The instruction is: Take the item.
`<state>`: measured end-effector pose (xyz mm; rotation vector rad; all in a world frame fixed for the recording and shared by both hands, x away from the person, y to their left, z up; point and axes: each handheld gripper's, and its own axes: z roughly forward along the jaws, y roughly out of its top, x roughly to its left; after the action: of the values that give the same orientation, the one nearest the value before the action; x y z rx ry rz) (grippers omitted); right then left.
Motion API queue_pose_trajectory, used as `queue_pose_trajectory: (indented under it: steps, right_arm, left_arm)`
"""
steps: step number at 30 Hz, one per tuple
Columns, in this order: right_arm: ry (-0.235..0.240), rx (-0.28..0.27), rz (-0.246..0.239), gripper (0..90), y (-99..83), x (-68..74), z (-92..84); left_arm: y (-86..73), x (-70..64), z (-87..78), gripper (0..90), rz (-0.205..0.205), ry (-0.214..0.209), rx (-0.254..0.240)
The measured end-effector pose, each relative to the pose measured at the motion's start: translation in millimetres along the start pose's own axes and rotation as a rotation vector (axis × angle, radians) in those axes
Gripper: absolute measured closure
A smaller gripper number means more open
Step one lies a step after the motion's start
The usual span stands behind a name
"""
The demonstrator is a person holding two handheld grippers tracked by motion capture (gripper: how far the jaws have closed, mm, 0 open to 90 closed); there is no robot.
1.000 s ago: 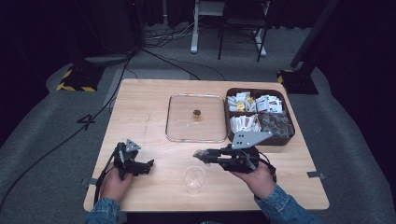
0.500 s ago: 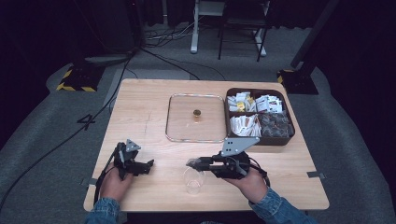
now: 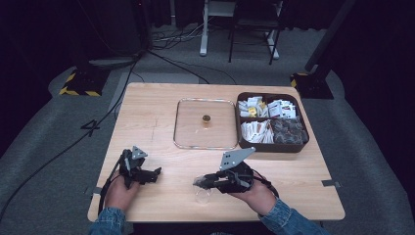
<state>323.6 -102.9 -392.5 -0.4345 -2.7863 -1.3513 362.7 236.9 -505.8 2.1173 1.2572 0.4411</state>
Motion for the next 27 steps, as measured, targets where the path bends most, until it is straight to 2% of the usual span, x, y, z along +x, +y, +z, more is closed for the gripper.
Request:
queue_pose_trajectory:
  steps: [25, 27]
  right_arm:
    - [-0.009, 0.091, 0.002, 76.4, -7.0, -2.1, 16.5]
    - [-0.002, 0.095, 0.001, 66.2, -7.4, -2.3, 17.7]
  left_arm:
    - [0.2, 0.4, 0.2, 0.0, 0.007, 0.003, -0.001]
    - [0.2, 0.3, 0.3, 0.0, 0.005, 0.002, -0.001]
